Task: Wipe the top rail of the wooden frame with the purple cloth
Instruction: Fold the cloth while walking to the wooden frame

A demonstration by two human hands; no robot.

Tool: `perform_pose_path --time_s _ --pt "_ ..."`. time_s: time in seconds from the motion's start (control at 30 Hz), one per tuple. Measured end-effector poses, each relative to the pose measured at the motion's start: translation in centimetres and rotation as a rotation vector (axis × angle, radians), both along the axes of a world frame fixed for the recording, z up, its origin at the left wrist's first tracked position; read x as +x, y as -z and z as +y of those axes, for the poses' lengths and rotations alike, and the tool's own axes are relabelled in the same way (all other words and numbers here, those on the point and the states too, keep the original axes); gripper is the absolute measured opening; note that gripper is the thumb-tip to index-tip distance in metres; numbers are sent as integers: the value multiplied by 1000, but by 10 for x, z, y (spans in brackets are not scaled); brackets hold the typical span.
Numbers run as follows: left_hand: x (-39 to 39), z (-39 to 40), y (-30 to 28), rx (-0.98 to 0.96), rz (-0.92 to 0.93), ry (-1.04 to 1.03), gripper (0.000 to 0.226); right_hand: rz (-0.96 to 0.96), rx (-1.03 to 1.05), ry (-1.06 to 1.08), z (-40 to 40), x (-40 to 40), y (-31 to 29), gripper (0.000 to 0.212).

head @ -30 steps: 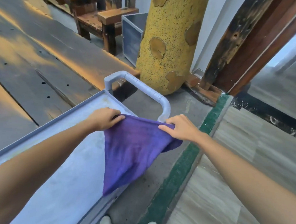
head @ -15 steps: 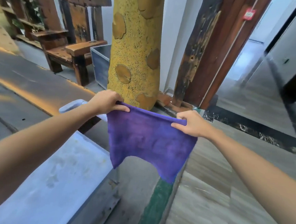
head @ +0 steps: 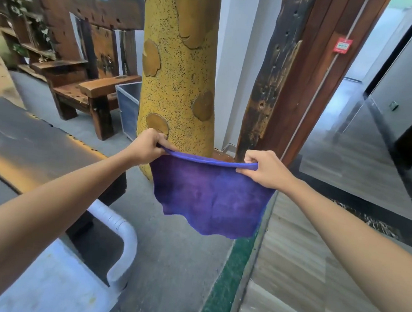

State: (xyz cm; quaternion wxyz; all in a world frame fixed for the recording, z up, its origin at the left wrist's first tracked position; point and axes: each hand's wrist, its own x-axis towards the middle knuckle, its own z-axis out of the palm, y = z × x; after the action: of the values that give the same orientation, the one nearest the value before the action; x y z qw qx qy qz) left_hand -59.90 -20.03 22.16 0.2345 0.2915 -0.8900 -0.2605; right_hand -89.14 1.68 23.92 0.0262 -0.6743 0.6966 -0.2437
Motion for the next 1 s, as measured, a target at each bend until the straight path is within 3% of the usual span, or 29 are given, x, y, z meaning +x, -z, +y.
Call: perform_pose_path --time_s 0.27,0.5,0.6,0.87,1.0 --pt "-59 -114 16 255 138 -100 21 43 122 -68 -130 -85 8 32" --pt "-66 -193 13 345 177 -224 9 22 265 -139 -227 -148 12 53" --pt "-62 -236 13 418 217 -309 7 -224 270 -142 -279 -164 12 46" --pt "-51 -328 26 706 431 -513 31 -993 264 -94 -417 -180 25 19" --pt "-66 -365 32 827 519 -614 33 -1276 286 -49 -481 -186 33 18"
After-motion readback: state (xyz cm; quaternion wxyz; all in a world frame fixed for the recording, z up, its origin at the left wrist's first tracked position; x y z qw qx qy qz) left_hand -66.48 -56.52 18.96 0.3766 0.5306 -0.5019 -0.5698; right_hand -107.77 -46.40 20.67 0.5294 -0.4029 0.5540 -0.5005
